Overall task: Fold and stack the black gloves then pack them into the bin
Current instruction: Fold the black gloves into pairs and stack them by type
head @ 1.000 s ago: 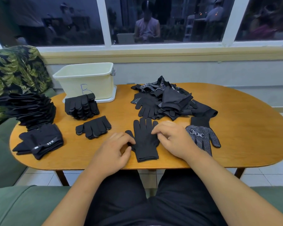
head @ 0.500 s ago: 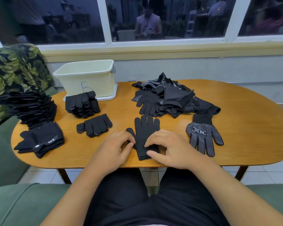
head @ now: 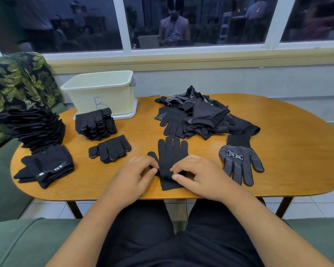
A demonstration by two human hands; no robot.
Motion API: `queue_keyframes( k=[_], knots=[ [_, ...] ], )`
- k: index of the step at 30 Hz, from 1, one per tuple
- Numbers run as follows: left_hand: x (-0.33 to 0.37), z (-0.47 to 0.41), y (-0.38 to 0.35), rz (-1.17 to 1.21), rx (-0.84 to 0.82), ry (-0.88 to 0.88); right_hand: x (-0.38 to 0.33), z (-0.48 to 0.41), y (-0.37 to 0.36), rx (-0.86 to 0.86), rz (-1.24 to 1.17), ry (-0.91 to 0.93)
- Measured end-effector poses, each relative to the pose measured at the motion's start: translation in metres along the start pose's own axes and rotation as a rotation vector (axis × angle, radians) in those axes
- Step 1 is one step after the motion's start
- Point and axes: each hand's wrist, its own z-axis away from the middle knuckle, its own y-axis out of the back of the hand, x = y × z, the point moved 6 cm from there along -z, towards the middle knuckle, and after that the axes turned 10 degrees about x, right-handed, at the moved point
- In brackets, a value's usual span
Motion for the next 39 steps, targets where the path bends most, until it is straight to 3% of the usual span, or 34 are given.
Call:
queue_keyframes(
  k=[13,18,21,29,33,39],
  knots=[
    [0.007,0.007,0.0,-0.096,0.027,-0.098,-0.012,0.004,0.0,0.023,0.118,0.169],
    [0.02,0.008,-0.009,-0.113,-0.237,-0.176,-0.014,0.004,0.003,0.025,0.11,0.154],
    [0.02,0.006,-0.014,-0.123,-0.269,-0.191,-0.015,0.005,0.008,0.036,0.001,0.12],
    [0.004,-0.002,-0.014,-0.051,-0.178,-0.001,-0.013,0.004,0.01,0.001,-0.081,0.011],
    [0.008,-0.007,-0.009,0.067,-0.093,0.111,-0.003,0.0,0.011,-0.027,-0.102,-0.138],
    [0.01,-0.019,-0.014,0.224,-0.036,0.255,0.026,-0.017,0.006,0.083,-0.274,-0.363]
  ],
)
